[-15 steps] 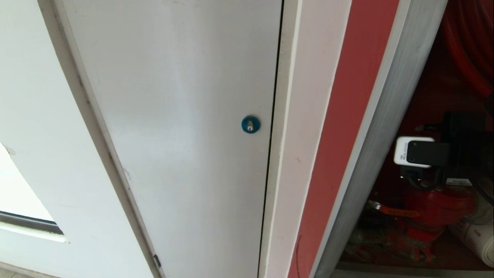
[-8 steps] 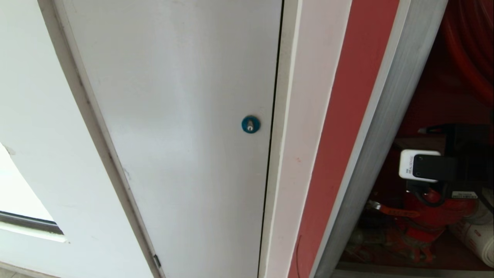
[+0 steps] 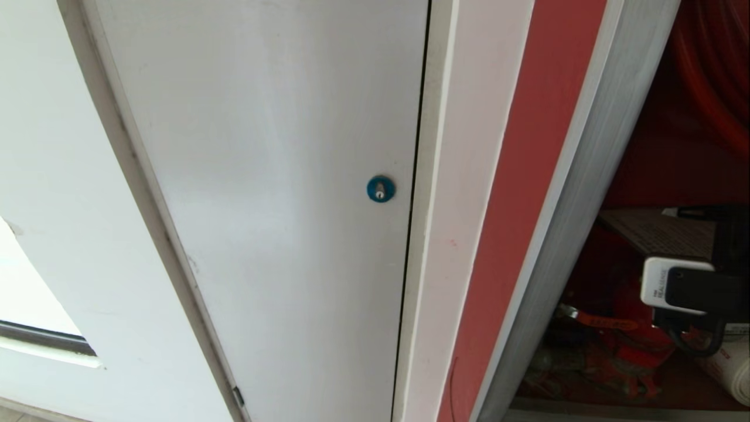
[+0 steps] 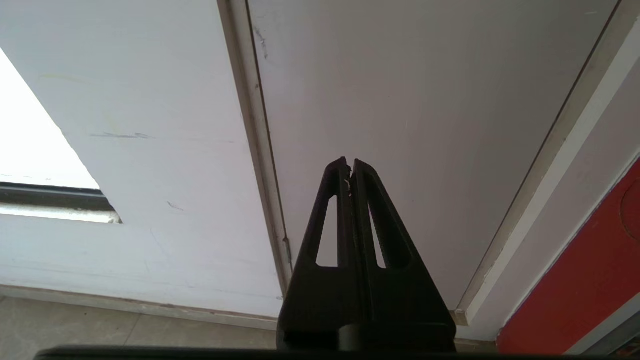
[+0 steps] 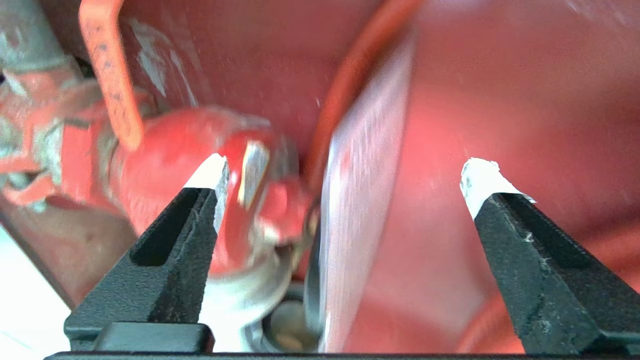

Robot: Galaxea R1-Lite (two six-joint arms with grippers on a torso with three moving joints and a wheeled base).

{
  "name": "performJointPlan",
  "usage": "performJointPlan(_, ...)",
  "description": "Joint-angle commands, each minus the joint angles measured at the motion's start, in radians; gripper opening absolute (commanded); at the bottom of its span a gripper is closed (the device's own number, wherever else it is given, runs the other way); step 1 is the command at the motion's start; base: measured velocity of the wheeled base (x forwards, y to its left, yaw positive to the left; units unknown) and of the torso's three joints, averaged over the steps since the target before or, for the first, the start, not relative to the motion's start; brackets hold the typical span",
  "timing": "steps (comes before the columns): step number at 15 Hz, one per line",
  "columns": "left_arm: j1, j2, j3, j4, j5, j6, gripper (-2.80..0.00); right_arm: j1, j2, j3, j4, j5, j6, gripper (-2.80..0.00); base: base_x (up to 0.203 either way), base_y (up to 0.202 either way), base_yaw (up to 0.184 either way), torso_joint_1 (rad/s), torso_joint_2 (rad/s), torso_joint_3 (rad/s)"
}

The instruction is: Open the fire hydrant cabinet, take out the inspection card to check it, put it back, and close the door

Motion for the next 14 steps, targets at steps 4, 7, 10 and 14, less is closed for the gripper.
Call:
performJointPlan(4, 0.000, 0.001, 0.000, 0.001, -0.001, 0.000, -2.80, 0.001, -0.243, 0.094, 0.007, -0.002, -0.059, 0.00, 0.000, 0.000, 0.000, 0.000, 0.00, 0.000)
performJointPlan(7, 0.000, 0.001, 0.000, 0.001, 0.001, 0.000, -2.80, 0.001, -0.352, 0.120, 0.048, 0.004, -0.083, 0.00, 0.000, 0.000, 0.000, 0.000, 0.00, 0.000)
performJointPlan(10, 0.000, 0.001, 0.000, 0.000, 0.001, 0.000, -2.80, 0.001, -0.445, 0.117, 0.141, 0.014, -0.099, 0.00, 0.000, 0.000, 0.000, 0.000, 0.00, 0.000)
performJointPlan(14, 0.000, 0.001, 0.000, 0.000, 0.000, 0.000, -2.80, 0.002, -0.495, 0.115, 0.192, 0.018, -0.104, -2.80, 0.000, 0.000, 0.000, 0.000, 0.00, 0.000)
